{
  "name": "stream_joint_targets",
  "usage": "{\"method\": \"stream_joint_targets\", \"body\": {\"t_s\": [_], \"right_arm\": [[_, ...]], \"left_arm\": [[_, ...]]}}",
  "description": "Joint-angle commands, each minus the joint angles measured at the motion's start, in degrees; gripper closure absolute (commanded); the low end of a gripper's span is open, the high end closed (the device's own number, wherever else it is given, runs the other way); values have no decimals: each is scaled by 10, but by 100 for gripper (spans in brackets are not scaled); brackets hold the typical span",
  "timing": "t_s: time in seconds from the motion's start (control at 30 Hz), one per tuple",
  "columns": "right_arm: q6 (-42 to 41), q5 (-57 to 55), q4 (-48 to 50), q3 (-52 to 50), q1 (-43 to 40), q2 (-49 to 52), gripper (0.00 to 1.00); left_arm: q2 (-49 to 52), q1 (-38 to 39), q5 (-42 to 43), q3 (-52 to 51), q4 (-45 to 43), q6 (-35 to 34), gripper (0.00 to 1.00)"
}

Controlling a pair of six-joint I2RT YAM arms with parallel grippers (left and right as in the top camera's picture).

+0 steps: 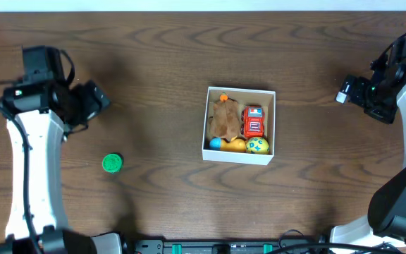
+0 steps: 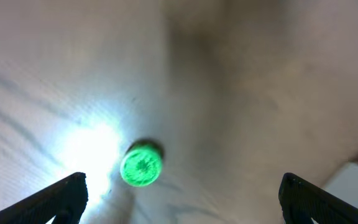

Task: Pack container
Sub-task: 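Lower the left gripper onto the green spiky ball and grasp it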

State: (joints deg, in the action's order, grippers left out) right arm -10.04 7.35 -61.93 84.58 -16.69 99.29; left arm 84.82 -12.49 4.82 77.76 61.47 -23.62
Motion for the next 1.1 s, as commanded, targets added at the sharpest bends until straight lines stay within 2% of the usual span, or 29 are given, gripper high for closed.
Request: {"method": "stream_joint_targets", "body": {"t_s": [0.0, 0.2, 0.5, 0.87, 1.07], "right_arm": [[-2, 4, 0, -3, -1, 4, 1], [-2, 4, 0, -3, -1, 4, 1], [-2, 4, -2, -3, -1, 4, 1], [-2, 4, -2, -3, -1, 4, 1], [-2, 4, -3, -3, -1, 4, 1]], "left_arm": [[21, -10, 23, -63, -9, -12, 2], [24, -10, 42, -177, -91, -24, 2], [24, -10, 41, -294, -212, -24, 2], [26, -10, 5, -318, -234, -24, 2], [62, -10, 5, -318, -237, -24, 2]]}}
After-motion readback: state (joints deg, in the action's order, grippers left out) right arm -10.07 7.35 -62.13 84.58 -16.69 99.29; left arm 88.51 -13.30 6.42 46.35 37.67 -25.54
